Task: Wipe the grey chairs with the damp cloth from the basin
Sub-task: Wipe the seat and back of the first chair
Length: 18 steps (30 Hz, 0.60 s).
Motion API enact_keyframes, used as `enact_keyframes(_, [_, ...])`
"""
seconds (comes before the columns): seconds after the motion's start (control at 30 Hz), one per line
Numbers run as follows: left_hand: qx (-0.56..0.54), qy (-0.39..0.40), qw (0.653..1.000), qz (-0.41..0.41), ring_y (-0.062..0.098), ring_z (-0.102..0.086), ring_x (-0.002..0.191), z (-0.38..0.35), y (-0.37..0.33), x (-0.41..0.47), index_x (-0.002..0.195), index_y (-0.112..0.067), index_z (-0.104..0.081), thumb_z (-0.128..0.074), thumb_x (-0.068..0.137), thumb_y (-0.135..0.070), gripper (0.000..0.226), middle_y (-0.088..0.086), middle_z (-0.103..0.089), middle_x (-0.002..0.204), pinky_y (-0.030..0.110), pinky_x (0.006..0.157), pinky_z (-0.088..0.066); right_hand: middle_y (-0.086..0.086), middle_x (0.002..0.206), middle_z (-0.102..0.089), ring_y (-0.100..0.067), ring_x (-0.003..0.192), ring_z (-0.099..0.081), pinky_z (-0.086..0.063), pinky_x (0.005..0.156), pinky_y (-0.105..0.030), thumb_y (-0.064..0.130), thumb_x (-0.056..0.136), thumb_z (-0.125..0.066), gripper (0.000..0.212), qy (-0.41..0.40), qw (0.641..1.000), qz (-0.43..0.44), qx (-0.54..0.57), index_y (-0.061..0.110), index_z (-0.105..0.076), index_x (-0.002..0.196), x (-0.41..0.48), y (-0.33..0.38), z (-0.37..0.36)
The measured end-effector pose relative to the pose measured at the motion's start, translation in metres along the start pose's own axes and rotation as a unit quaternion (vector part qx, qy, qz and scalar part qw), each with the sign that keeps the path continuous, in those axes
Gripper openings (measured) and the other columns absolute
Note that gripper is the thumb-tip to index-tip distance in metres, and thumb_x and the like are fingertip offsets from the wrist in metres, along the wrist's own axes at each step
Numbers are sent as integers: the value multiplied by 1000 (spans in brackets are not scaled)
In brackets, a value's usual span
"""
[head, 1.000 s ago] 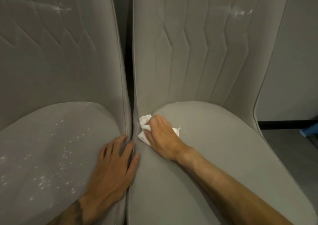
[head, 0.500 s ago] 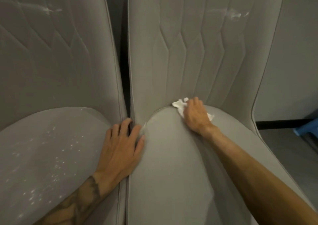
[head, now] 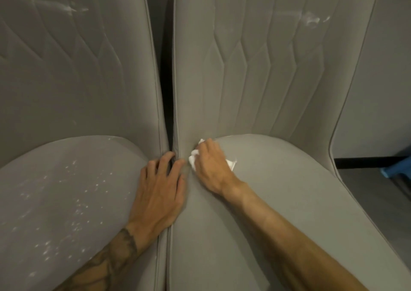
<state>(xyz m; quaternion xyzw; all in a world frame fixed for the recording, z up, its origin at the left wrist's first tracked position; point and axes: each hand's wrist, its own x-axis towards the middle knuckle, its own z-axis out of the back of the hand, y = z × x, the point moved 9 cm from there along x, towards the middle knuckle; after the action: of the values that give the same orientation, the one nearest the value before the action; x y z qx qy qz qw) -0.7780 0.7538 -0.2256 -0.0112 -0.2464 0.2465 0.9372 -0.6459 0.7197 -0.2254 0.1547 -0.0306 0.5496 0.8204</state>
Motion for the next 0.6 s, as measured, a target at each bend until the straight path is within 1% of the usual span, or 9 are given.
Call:
enact_keyframes(0.07, [-13,-5,1000,-1,29,-48,103,2,2,-1,128,-19,-59,-41,98,-27,36,9,-53,141,46,85,-46,-17,116,-54,-34,105,-49,-35,96,-37,27,104,-35,34,-1,997,70,26,4,-60,110,-21,25,-2])
enact_keyframes(0.1, [-21,-7,1000,2,29,-48,103,3,3,-1,127,-18,-60,-41,98,-26,36,9,-54,140,46,85,-47,-17,114,-55,-33,102,-50,-35,95,-37,26,104,-39,32,-11,996,74,43,4,-61,108,-25,23,3])
enact_keyframes(0.17, [-31,-6,999,9,30,-50,101,5,5,-1,126,-16,-60,-40,96,-26,38,8,-55,140,46,85,-49,-14,119,-54,-30,109,-49,-30,96,-34,30,105,-45,30,-15,998,19,49,7,-59,116,-15,4,11])
enact_keyframes(0.23, [-35,0,999,12,30,-50,102,4,5,-1,127,-17,-59,-39,95,-26,39,7,-54,140,46,85,-49,-10,124,-53,-29,115,-46,-26,96,-32,34,105,-43,32,-26,999,-33,28,9,-55,122,-10,3,9])
enact_keyframes(0.3, [-43,1,999,12,29,-50,102,2,4,-1,127,-18,-58,-38,96,-26,38,7,-55,139,46,84,-49,-12,119,-55,-30,111,-49,-28,95,-35,30,105,-46,29,-42,996,-20,72,6,-57,118,-23,23,8])
enact_keyframes(0.4, [-55,-3,998,7,30,-52,101,4,3,0,124,-17,-58,-36,98,-27,36,9,-56,138,45,81,-50,-12,110,-54,-26,100,-49,-38,94,-34,17,104,-45,21,-21,984,72,162,5,-58,114,-55,40,11])
enact_keyframes(0.47, [-55,-4,998,5,31,-53,99,5,2,4,122,-16,-60,-36,98,-27,36,10,-58,137,46,80,-50,-7,111,-51,-20,102,-46,-38,96,-30,17,106,-40,20,13,975,80,206,8,-55,117,-60,33,16])
enact_keyframes(0.5, [-53,-5,999,3,31,-54,98,5,0,6,121,-15,-62,-35,99,-27,37,11,-59,136,46,79,-50,-6,112,-50,-20,104,-46,-38,97,-30,17,107,-39,20,13,975,80,207,9,-54,117,-59,29,19])
enact_keyframes(0.6, [-26,-14,1000,-3,30,-55,97,9,-3,13,126,-16,-61,-38,100,-30,38,12,-54,139,44,80,-48,-8,110,-50,-22,103,-47,-39,96,-34,18,106,-41,20,-48,979,31,195,7,-56,112,-47,12,31])
